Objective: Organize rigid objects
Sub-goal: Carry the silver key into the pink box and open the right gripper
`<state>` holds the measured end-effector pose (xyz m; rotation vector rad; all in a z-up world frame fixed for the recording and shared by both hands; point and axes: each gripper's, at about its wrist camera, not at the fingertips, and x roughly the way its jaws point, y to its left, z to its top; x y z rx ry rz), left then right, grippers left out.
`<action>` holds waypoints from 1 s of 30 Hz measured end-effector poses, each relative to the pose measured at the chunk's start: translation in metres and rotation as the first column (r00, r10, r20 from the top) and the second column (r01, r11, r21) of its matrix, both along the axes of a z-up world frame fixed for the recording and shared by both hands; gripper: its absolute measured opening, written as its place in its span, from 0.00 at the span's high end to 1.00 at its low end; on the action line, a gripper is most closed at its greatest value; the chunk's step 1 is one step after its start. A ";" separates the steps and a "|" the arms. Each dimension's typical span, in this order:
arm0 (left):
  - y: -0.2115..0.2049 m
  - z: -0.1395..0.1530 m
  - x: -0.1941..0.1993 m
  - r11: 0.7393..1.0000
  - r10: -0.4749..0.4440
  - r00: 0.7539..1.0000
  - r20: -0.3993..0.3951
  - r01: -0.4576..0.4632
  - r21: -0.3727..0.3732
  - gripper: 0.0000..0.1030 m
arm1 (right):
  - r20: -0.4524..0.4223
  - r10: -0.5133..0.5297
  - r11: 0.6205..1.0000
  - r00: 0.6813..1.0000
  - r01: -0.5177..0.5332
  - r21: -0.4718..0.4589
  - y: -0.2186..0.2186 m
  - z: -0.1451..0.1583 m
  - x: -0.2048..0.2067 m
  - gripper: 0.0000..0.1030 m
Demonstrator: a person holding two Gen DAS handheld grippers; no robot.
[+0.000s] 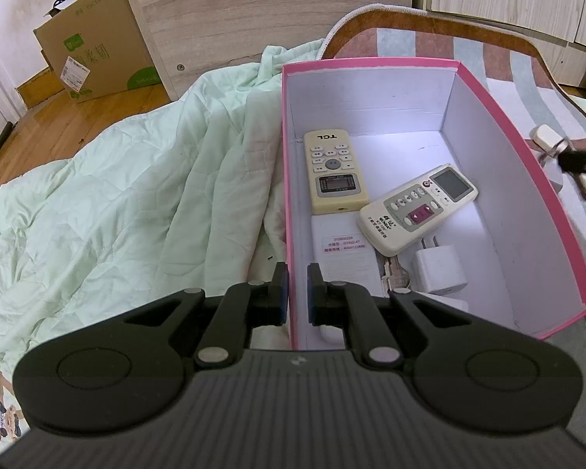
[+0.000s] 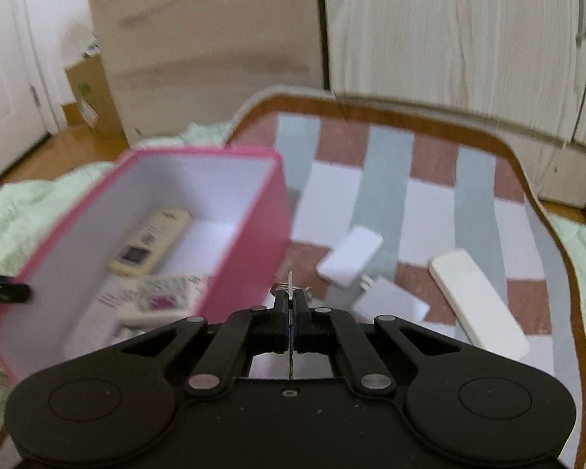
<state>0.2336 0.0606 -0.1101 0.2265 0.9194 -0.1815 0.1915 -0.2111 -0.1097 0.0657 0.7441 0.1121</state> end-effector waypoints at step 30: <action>0.003 0.001 0.000 1.000 0.001 1.000 -0.007 -0.001 -0.013 0.93 | -0.048 0.260 0.961 0.964 -0.264 -0.086 0.087 0.010 -0.028 0.97</action>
